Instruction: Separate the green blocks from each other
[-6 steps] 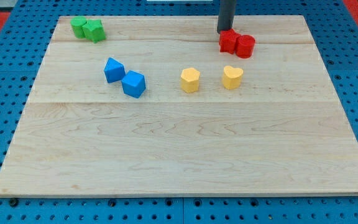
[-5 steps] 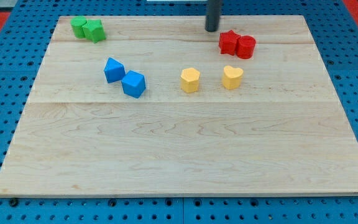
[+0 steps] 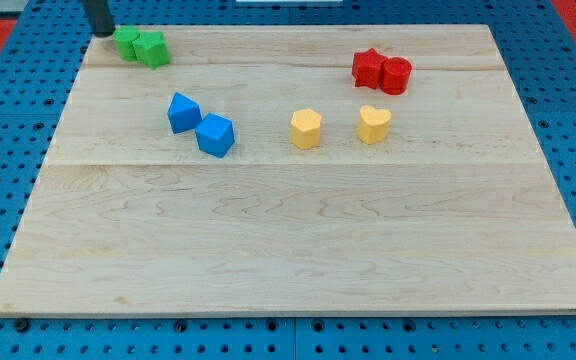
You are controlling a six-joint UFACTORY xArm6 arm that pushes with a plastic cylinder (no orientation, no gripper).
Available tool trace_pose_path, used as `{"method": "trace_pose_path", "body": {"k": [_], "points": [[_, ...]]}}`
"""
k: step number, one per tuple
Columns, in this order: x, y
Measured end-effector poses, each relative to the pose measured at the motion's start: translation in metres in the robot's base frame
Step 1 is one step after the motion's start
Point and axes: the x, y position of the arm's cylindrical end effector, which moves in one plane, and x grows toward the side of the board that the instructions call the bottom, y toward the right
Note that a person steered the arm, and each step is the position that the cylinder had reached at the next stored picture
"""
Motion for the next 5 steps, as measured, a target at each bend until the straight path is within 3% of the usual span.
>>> {"method": "trace_pose_path", "body": {"k": [1, 2, 3, 5], "points": [[0.012, 0.011], [-0.019, -0.009], [-0.009, 0.053], [0.057, 0.047]]}}
